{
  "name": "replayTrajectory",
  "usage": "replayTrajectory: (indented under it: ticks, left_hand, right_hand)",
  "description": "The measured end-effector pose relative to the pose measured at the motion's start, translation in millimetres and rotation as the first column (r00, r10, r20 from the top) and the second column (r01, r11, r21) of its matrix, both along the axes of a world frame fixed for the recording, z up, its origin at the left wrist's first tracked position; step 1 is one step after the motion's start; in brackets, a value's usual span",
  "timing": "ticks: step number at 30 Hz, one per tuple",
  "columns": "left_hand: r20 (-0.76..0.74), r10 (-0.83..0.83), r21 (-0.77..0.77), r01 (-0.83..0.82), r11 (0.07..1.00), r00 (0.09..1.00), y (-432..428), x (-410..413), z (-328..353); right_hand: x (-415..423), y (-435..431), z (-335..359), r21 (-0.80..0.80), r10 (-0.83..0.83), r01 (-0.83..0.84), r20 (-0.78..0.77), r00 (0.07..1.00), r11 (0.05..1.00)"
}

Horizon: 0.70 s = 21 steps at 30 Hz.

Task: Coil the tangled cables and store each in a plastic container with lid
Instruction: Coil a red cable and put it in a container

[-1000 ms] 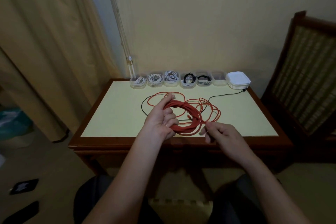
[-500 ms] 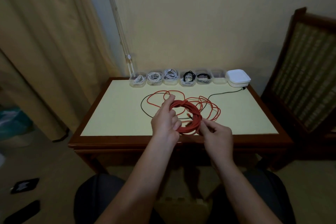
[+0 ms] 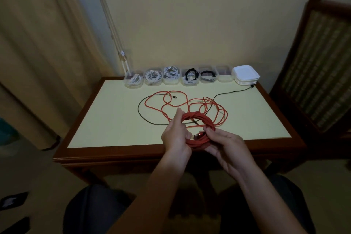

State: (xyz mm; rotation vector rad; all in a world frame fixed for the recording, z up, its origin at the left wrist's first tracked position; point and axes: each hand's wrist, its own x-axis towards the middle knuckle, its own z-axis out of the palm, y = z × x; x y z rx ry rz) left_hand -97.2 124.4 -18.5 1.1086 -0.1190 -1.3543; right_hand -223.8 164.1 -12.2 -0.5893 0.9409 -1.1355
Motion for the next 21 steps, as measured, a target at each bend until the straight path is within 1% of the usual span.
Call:
replayTrajectory:
  ticks: [2, 3, 4, 5, 6, 7, 8, 9, 10, 11, 12, 13, 14, 15, 17, 19, 21]
  left_hand:
    - [0.008, -0.064, 0.019, 0.064, 0.998, 0.998, -10.0, -0.5, -12.1]
    - [0.024, -0.119, 0.028, 0.119, 0.993, 0.993, -16.3, 0.2, -18.2]
    - [0.074, -0.182, 0.051, 0.179, 0.983, 0.980, -23.2, 1.3, -25.2]
    - [0.175, -0.252, 0.087, 0.240, 0.967, 0.952, -31.1, 3.2, -33.8]
    - [0.329, -0.322, 0.130, 0.295, 0.947, 0.888, -40.3, 5.3, -43.8]
    - [0.504, -0.372, 0.170, 0.333, 0.928, 0.779, -50.2, 8.2, -54.7]
    - [0.668, -0.390, 0.200, 0.352, 0.915, 0.634, -60.7, 11.8, -66.0]
    - [0.798, -0.378, 0.219, 0.358, 0.908, 0.469, -71.5, 16.8, -78.5]
    - [0.886, -0.355, 0.243, 0.354, 0.903, 0.299, -83.8, 23.9, -90.9]
    - [0.936, -0.326, 0.266, 0.338, 0.903, 0.135, -97.3, 32.2, -103.4]
    - [0.955, -0.295, 0.285, 0.323, 0.902, -0.020, -110.8, 40.3, -116.0]
    - [0.953, -0.263, 0.298, 0.312, 0.902, -0.152, -125.2, 48.7, -127.0]
    - [0.941, -0.231, 0.303, 0.305, 0.903, -0.249, -138.6, 56.6, -136.7]
    - [0.926, -0.208, 0.305, 0.303, 0.903, -0.315, -152.3, 64.4, -145.7]
    - [0.893, -0.189, 0.336, 0.327, 0.883, -0.408, -177.0, 78.5, -160.5]
    - [0.865, -0.179, 0.363, 0.340, 0.867, -0.468, -196.4, 87.5, -169.0]
    - [0.854, -0.163, 0.367, 0.350, 0.862, -0.495, -212.3, 90.5, -172.7]
  right_hand:
    - [-3.4, -11.0, -7.9, 0.033, -0.014, 0.013, 0.006, 1.000, 0.999]
    - [-5.5, -17.9, -12.4, 0.052, -0.045, 0.046, -0.021, 0.999, 0.998]
    - [-8.1, -25.5, -16.8, 0.068, -0.087, 0.092, -0.074, 0.993, 0.993]
    - [-11.0, -33.6, -21.2, 0.078, -0.127, 0.140, -0.149, 0.981, 0.987]
    - [-14.2, -42.8, -26.2, 0.078, -0.152, 0.174, -0.228, 0.962, 0.982]
    - [-18.7, -53.0, -31.8, 0.069, -0.166, 0.194, -0.294, 0.941, 0.979]
    - [-23.3, -64.2, -36.9, 0.059, -0.178, 0.210, -0.340, 0.924, 0.976]
    - [-28.5, -75.7, -40.7, 0.049, -0.199, 0.233, -0.371, 0.907, 0.971]
    - [-33.4, -88.0, -43.4, 0.033, -0.224, 0.257, -0.395, 0.891, 0.966]
    - [-38.7, -101.6, -45.4, 0.009, -0.249, 0.278, -0.418, 0.874, 0.960]
    - [-44.4, -115.9, -46.2, -0.019, -0.273, 0.295, -0.439, 0.856, 0.955]
    - [-49.3, -131.2, -46.2, -0.046, -0.292, 0.305, -0.458, 0.840, 0.951]
    - [-53.6, -146.9, -46.3, -0.069, -0.301, 0.307, -0.480, 0.824, 0.949]
    - [-57.4, -163.4, -46.5, -0.088, -0.304, 0.302, -0.504, 0.809, 0.949]
    - [-64.3, -195.2, -48.3, -0.129, -0.303, 0.279, -0.548, 0.780, 0.952]
    - [-68.6, -229.0, -50.9, -0.160, -0.298, 0.252, -0.588, 0.752, 0.954]
    - [-71.9, -266.6, -55.8, -0.176, -0.292, 0.234, -0.633, 0.717, 0.956]
